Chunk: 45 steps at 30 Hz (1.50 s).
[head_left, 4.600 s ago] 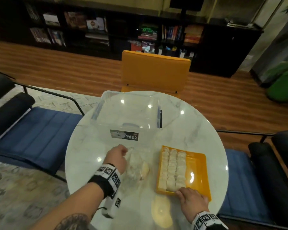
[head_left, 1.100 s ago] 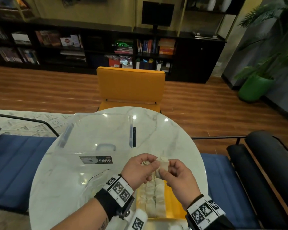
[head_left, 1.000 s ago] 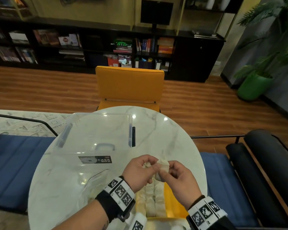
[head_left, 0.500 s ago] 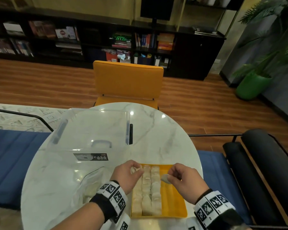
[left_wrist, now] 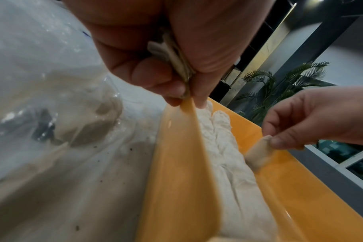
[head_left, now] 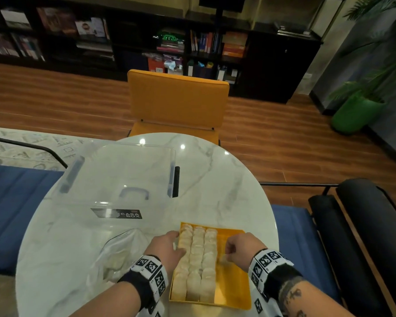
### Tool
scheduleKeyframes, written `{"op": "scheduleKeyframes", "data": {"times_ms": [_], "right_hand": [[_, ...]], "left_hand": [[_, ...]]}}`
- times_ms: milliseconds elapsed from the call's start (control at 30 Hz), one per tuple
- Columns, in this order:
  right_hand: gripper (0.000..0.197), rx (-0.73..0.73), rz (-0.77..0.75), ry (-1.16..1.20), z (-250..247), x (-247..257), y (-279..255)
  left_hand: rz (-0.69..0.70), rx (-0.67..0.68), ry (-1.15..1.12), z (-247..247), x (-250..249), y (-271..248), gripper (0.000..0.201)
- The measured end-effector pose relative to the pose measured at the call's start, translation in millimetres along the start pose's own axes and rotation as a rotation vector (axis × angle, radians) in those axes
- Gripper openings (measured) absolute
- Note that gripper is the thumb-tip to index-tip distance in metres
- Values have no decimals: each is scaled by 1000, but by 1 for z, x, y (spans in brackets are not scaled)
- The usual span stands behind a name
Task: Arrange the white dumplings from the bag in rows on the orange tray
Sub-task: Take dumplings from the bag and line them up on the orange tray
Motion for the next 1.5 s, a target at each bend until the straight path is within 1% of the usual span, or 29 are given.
{"op": "scheduleKeyframes", "data": {"times_ms": [33, 133, 233, 333, 400, 467, 533, 600, 700, 767, 833, 900, 1167, 1267, 1367, 1500], "right_hand": [[7, -36, 18, 8, 1, -1, 6], [10, -129, 59, -8, 3, -3, 19], [16, -158, 89, -29, 2, -3, 27], [14, -183, 99, -60, -1, -1, 32], [18, -179, 103, -72, -2, 0, 33], [14, -189, 109, -87, -5, 1, 33], [12, -160, 121, -121, -6, 1, 33], [14, -79, 129, -160, -6, 3, 31], [9, 37, 118, -184, -5, 6, 26], [7, 71, 116, -186, -5, 7, 25], [11, 32, 134, -150, -5, 5, 28], [12, -27, 147, -121, -5, 3, 31], [17, -203, 151, -98, 6, -3, 36], [16, -223, 157, -82, 6, -4, 37], [10, -221, 157, -66, 4, -2, 39], [10, -216, 161, -45, 2, 0, 40]], "left_hand": [[-1, 2, 0, 0, 0, 0, 60], [2, 4, 5, 0, 1, 1, 58], [-2, 1, -1, 0, 1, 1, 58], [-6, 4, -9, 0, 1, 1, 57], [-8, 10, -14, 0, 1, 1, 57], [-8, 14, -17, 0, 1, 1, 57], [-12, 14, -21, 0, 1, 1, 57], [-12, 11, -22, 0, 1, 1, 57], [-7, 8, -13, 0, 0, 1, 57], [-9, 9, -8, -1, 0, 0, 57], [-11, 10, 0, -1, -1, 0, 57], [-13, 11, 2, -1, -1, 0, 57], [-17, 19, 4, -2, -2, -1, 57], [-23, 20, 3, -2, -2, -2, 57], [-19, 17, 1, -3, -3, -3, 57], [-24, 21, 0, -5, -5, -5, 57]]}}
Point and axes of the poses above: each hand's wrist, its own y-axis towards the middle knuckle, its own z-axis out of the palm, x = y × z, the point moved 1 cm from there along y, towards the middle knuckle, and after that the axes turned 8 degrees about -z, right-handed, at the moved point
